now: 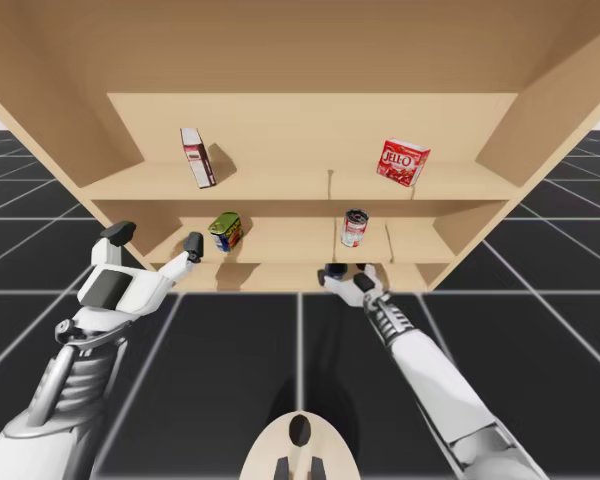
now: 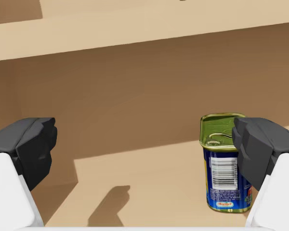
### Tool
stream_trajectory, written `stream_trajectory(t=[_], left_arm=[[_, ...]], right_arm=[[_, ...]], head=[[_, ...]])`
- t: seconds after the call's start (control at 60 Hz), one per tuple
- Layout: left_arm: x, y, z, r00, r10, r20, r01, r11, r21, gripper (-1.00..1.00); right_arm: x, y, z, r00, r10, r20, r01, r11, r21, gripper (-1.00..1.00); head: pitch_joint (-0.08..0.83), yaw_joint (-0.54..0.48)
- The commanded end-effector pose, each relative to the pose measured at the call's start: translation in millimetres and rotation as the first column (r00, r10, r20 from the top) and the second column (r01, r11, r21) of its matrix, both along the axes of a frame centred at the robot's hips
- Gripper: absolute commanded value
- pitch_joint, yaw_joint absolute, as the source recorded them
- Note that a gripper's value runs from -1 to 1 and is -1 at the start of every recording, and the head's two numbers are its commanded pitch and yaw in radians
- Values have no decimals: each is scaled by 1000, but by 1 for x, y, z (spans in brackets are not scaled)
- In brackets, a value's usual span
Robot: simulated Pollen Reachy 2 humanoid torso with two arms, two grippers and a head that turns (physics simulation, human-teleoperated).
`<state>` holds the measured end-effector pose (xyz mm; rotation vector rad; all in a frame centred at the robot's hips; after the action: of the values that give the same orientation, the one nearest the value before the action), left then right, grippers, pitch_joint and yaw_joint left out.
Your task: Find the tuna fish can on the shelf and bring it to me.
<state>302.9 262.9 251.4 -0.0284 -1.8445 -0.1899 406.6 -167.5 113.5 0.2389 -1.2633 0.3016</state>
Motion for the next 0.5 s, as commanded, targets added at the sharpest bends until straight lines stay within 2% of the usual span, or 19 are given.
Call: stream_trajectory(t=[0.017, 0.117, 0.2, 0.317, 0.35, 0.367, 0.383, 0.4, 0.417, 0.45, 0.5], left_arm=[[0, 0, 0, 1000, -1, 0, 1, 1000, 1, -1000], [0, 0, 0, 1000, -2, 0, 2, 1000, 2, -1000], [0, -1, 0, 1000, -2, 0, 2, 1000, 2, -1000], [0, -1, 0, 1000, -4, -2, 4, 1000, 4, -1000], [0, -1, 0, 1000, -4, -2, 4, 1000, 5, -1000], [0, -1, 0, 1000, -4, -2, 4, 1000, 5, -1000], [0, -1, 0, 1000, -4, -2, 4, 1000, 5, -1000], [0, -1, 0, 1000, -4, -2, 4, 1000, 5, -1000], [0, -1, 0, 1000, -4, -2, 4, 1000, 5, -1000], [0, -1, 0, 1000, -4, -2, 4, 1000, 5, -1000], [0, -2, 0, 1000, -5, -2, 5, 1000, 5, -1000]], right_arm=[[-3, 54, -15, 996, 72, -60, -66, 993, 94, -1000], [1, 58, -19, 994, 75, -73, -68, 994, 87, -1000], [2, 59, -22, 992, 80, -100, -70, 993, 99, -1000], [0, 59, -25, 987, 101, -126, -92, 993, 81, -1000], [-2, 59, -27, 984, 106, -144, -95, 992, 81, -814], [-3, 59, -27, 983, 107, -148, -96, 992, 81, -574], [-3, 60, -28, 981, 106, -160, -94, 992, 79, -213], [-4, 60, -29, 980, 104, -169, -92, 993, 77, 365], [-5, 60, -30, 980, 102, -171, -90, 993, 75, 702], [-6, 60, -32, 977, 107, -187, -96, 993, 64, 958], [-6, 60, -34, 974, 104, -201, -94, 994, 60, 998]], head=[[603, -139], [604, -139], [604, -138], [607, -137], [606, -136], [606, -136], [606, -136], [607, -135], [607, -136], [607, -136], [607, -136]])
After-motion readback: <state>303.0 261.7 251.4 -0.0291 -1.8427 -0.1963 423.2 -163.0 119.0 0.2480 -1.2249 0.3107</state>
